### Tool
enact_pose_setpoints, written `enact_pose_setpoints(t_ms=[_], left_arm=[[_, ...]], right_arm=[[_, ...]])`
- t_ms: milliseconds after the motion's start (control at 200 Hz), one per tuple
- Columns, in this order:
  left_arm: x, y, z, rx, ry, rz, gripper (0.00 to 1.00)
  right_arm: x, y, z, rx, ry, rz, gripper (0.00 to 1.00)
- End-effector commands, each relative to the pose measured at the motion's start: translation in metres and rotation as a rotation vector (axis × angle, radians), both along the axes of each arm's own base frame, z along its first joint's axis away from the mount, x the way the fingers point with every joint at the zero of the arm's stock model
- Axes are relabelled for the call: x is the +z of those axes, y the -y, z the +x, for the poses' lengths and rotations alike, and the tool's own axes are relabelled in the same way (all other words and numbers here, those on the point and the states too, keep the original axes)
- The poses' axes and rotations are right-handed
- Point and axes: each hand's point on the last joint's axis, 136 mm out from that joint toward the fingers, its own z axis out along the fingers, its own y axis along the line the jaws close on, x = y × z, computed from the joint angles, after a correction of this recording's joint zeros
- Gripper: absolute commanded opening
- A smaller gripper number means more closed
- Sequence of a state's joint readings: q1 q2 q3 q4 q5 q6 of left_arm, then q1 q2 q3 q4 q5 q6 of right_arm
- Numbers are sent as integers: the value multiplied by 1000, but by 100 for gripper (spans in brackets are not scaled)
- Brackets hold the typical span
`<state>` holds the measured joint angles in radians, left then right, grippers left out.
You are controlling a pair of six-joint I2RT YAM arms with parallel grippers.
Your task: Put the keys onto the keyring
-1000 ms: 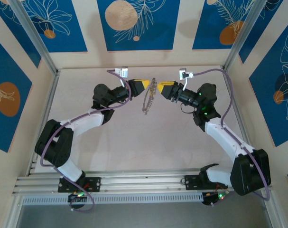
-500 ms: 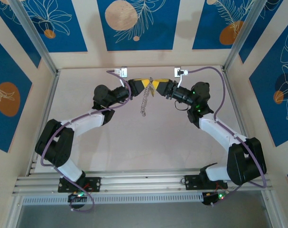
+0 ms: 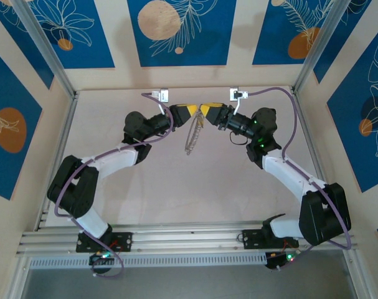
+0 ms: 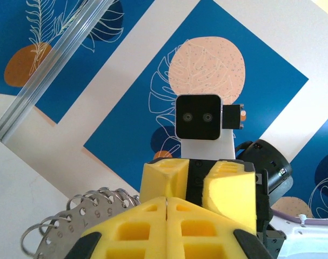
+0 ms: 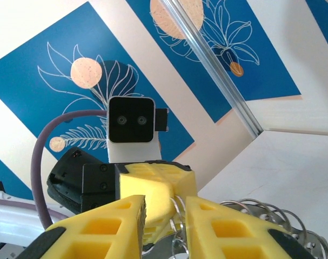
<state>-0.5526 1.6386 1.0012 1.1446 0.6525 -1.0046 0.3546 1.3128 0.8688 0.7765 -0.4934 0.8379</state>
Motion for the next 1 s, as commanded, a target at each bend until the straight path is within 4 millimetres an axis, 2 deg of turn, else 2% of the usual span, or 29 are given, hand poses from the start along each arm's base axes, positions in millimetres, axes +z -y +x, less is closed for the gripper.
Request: enact_pose_setpoints(t_ms=[0,415,695,995], left_arm=[[16,1,-7,-4,60,-41,0],[19,0,-8,-4,69,-44,0],[18,0,-8,-4,71,-41,0],[18,0,-9,-6,71,-40,0]], right_arm=[[11,-6,-1,14,47,1,25],[-3,-12,3,28,12,-13,23],[-11,1,6,-22,-4,-10,26],[-12,1,6,-17,-7,-11,27]])
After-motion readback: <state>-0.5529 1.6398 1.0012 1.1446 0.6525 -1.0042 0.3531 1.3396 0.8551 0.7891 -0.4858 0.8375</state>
